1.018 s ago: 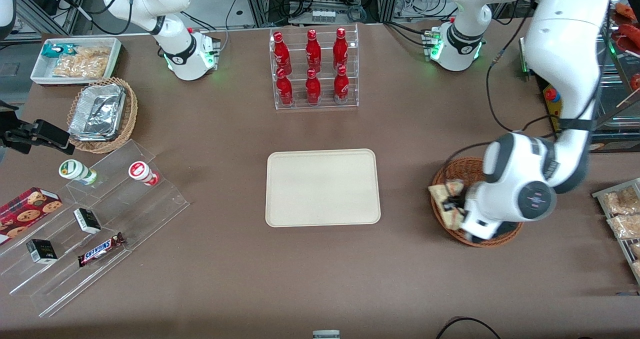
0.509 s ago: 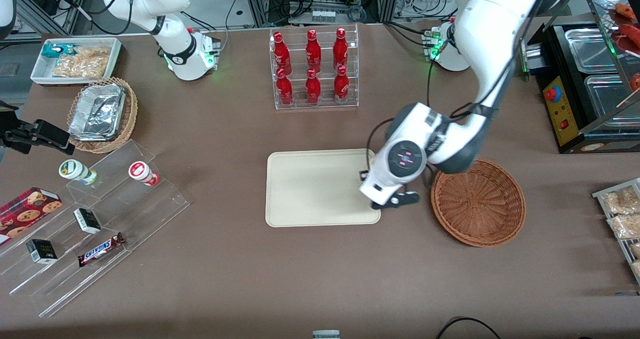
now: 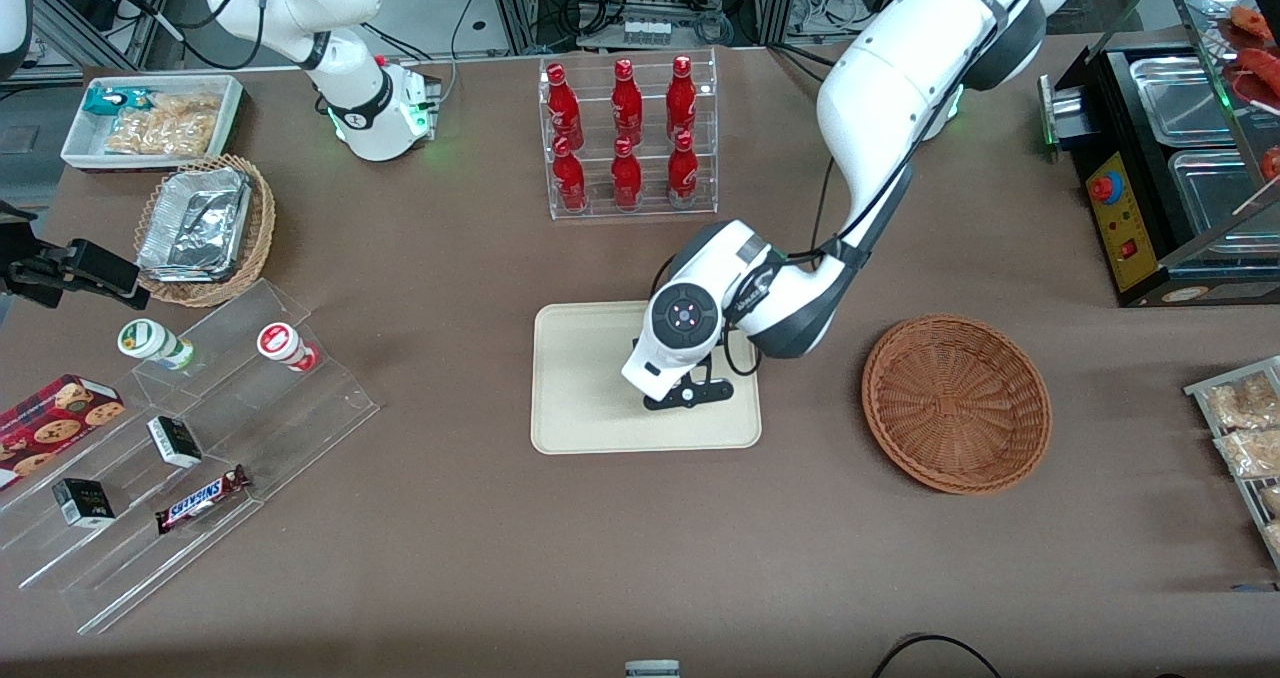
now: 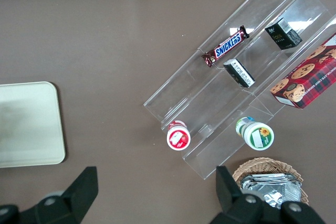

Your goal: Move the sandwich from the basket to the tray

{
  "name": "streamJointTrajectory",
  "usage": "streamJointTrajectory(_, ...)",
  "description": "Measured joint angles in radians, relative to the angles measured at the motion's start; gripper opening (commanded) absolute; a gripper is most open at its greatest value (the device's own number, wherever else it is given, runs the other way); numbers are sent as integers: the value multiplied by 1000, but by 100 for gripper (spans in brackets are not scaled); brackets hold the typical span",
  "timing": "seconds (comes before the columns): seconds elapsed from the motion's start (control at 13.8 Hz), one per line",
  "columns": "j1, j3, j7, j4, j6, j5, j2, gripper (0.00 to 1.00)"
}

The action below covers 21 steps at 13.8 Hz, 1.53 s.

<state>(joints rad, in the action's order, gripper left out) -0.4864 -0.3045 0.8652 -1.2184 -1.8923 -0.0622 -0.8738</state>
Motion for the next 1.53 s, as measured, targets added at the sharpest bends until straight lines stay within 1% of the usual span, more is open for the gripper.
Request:
streamJointTrajectory(0.07, -1, 0, 0, 15, 0, 0, -19, 19)
streamJointTrajectory(0.15, -3, 0, 0, 26, 0, 0, -34, 27)
streamJointTrajectory(0.22, -6, 0, 0, 34, -1, 0, -45, 51)
streamJointTrajectory(0.29, -8, 0, 0, 46, -1, 0, -53, 88)
streamJointTrajectory(0.36, -9, 0, 0, 55, -1, -2, -58, 100)
streamJointTrajectory(0.58, -10, 1, 3, 81, 1, -68, -59, 100)
streamJointTrajectory(0.65, -9, 2, 4, 97, 6, -80, -56, 100)
streamJointTrajectory(0.8, -5, 14, 6, 127, 45, -88, -26, 100)
streamJointTrajectory(0.95, 20, 30, 6, 145, 111, -89, 42, 100)
streamJointTrajectory(1.09, 81, 36, 5, 149, 204, -89, 126, 100)
streamJointTrajectory(1.24, 165, 37, -21, 141, 300, -89, 205, 100)
streamJointTrajectory(1.38, 261, 37, -115, 98, 365, -84, 283, 100)
streamJointTrajectory(1.53, 371, 38, -248, 21, 392, -78, 372, 100)
